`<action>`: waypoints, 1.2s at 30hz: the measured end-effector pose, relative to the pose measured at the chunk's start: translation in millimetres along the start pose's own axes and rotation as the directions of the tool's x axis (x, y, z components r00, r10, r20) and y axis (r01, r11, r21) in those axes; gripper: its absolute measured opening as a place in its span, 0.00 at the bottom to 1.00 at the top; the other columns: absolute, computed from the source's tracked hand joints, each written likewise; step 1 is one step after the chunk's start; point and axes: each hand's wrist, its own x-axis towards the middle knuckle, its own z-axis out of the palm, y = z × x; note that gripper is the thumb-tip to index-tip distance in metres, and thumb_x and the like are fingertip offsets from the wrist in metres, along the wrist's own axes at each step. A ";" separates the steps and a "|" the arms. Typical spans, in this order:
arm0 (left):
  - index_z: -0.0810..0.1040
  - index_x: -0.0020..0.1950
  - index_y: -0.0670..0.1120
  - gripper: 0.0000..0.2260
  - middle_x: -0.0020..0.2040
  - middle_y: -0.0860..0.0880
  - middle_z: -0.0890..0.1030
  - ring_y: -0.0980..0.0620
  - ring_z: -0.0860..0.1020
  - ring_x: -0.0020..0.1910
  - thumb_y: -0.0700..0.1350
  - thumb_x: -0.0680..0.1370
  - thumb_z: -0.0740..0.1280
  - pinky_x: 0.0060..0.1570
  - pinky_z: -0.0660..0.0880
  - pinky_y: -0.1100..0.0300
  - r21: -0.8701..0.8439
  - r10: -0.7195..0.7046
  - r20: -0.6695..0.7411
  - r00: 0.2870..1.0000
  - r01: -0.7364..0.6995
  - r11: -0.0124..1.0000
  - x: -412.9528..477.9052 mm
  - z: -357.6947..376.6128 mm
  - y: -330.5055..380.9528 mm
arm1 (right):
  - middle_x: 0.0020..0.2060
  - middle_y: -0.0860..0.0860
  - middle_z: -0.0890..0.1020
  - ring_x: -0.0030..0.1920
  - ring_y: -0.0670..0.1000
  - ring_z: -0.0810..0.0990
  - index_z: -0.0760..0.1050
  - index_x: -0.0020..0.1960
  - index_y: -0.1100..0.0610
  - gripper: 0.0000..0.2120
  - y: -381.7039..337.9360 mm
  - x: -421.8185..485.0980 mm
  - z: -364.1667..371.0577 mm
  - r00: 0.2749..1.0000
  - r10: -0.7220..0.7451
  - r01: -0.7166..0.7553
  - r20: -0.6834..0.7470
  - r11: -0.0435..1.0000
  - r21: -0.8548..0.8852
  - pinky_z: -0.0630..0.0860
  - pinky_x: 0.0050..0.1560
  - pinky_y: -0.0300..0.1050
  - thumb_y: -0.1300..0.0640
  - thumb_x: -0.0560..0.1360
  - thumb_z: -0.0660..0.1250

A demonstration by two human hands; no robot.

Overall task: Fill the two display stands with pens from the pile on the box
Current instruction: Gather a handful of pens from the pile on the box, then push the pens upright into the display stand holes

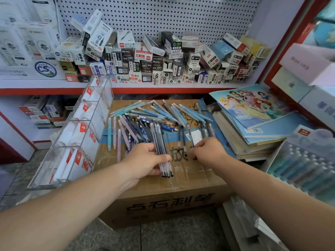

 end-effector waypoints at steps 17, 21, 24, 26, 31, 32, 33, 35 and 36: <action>0.81 0.56 0.43 0.08 0.48 0.45 0.88 0.48 0.87 0.47 0.38 0.78 0.73 0.43 0.84 0.54 0.018 0.200 0.203 0.959 -0.208 0.978 -42.5 135.7 38.7 | 0.34 0.56 0.83 0.30 0.48 0.78 0.75 0.45 0.58 0.08 50.6 -161.3 -134.9 0.938 -0.218 0.276 -0.268 0.940 0.202 0.76 0.34 0.47 0.56 0.80 0.69; 0.82 0.54 0.43 0.08 0.46 0.46 0.88 0.48 0.87 0.46 0.38 0.76 0.74 0.45 0.84 0.53 0.020 0.287 0.302 0.909 -0.307 0.952 -72.2 187.5 48.8 | 0.35 0.58 0.83 0.29 0.48 0.78 0.77 0.48 0.58 0.03 91.6 -212.4 -174.2 0.895 -0.159 0.290 -0.418 0.918 0.272 0.76 0.32 0.45 0.62 0.78 0.71; 0.82 0.53 0.41 0.06 0.45 0.46 0.88 0.52 0.86 0.42 0.36 0.77 0.73 0.38 0.83 0.60 -0.016 0.318 0.385 0.866 -0.339 0.941 -96.1 228.4 54.0 | 0.33 0.56 0.80 0.30 0.49 0.78 0.76 0.57 0.56 0.11 137.0 -258.0 -194.7 0.886 -0.072 0.254 -0.459 0.902 0.350 0.76 0.33 0.45 0.67 0.78 0.71; 0.82 0.52 0.41 0.06 0.45 0.45 0.88 0.50 0.86 0.43 0.35 0.76 0.73 0.41 0.85 0.57 -0.033 0.321 0.434 0.842 -0.341 0.939 -109.9 256.1 56.7 | 0.32 0.54 0.79 0.30 0.51 0.76 0.76 0.53 0.55 0.11 167.9 -288.6 -203.4 0.861 0.025 0.216 -0.509 0.886 0.409 0.74 0.32 0.46 0.69 0.77 0.70; 0.82 0.52 0.43 0.07 0.48 0.41 0.87 0.42 0.86 0.49 0.35 0.76 0.74 0.51 0.84 0.46 -0.021 0.353 0.586 0.730 -0.421 0.907 -152.0 331.5 58.3 | 0.32 0.56 0.82 0.29 0.53 0.75 0.74 0.44 0.64 0.06 228.7 -368.8 -205.1 0.700 0.251 0.146 -0.668 0.866 0.479 0.73 0.27 0.39 0.66 0.81 0.65; 0.82 0.51 0.43 0.06 0.49 0.40 0.87 0.41 0.85 0.50 0.35 0.76 0.74 0.52 0.84 0.46 -0.007 0.338 0.628 0.701 -0.430 0.903 -163.1 347.2 56.1 | 0.32 0.56 0.83 0.29 0.53 0.76 0.75 0.45 0.64 0.06 236.9 -384.3 -202.4 0.671 0.270 0.106 -0.691 0.887 0.449 0.74 0.28 0.39 0.65 0.81 0.66; 0.82 0.51 0.44 0.06 0.49 0.41 0.87 0.41 0.85 0.51 0.35 0.76 0.74 0.52 0.84 0.46 0.008 0.320 0.665 0.675 -0.435 0.900 -175.1 362.6 53.1 | 0.33 0.56 0.83 0.30 0.54 0.78 0.76 0.47 0.63 0.04 244.3 -398.8 -199.6 0.650 0.282 0.063 -0.706 0.906 0.419 0.75 0.31 0.41 0.64 0.80 0.68; 0.82 0.49 0.47 0.07 0.47 0.43 0.87 0.42 0.85 0.51 0.35 0.76 0.74 0.54 0.83 0.44 0.041 0.270 0.717 0.643 -0.426 0.904 -196.1 392.7 43.4 | 0.36 0.58 0.84 0.33 0.56 0.81 0.76 0.50 0.56 0.05 259.8 -421.3 -192.5 0.607 0.316 -0.004 -0.729 0.919 0.395 0.77 0.36 0.43 0.64 0.78 0.70; 0.82 0.48 0.48 0.08 0.46 0.45 0.86 0.43 0.85 0.50 0.35 0.76 0.75 0.54 0.83 0.43 0.063 0.240 0.737 0.632 -0.418 0.906 -204.0 406.7 36.3 | 0.37 0.57 0.84 0.34 0.56 0.81 0.75 0.51 0.53 0.08 268.2 -430.0 -188.4 0.576 0.333 -0.028 -0.746 0.921 0.389 0.77 0.36 0.41 0.64 0.78 0.71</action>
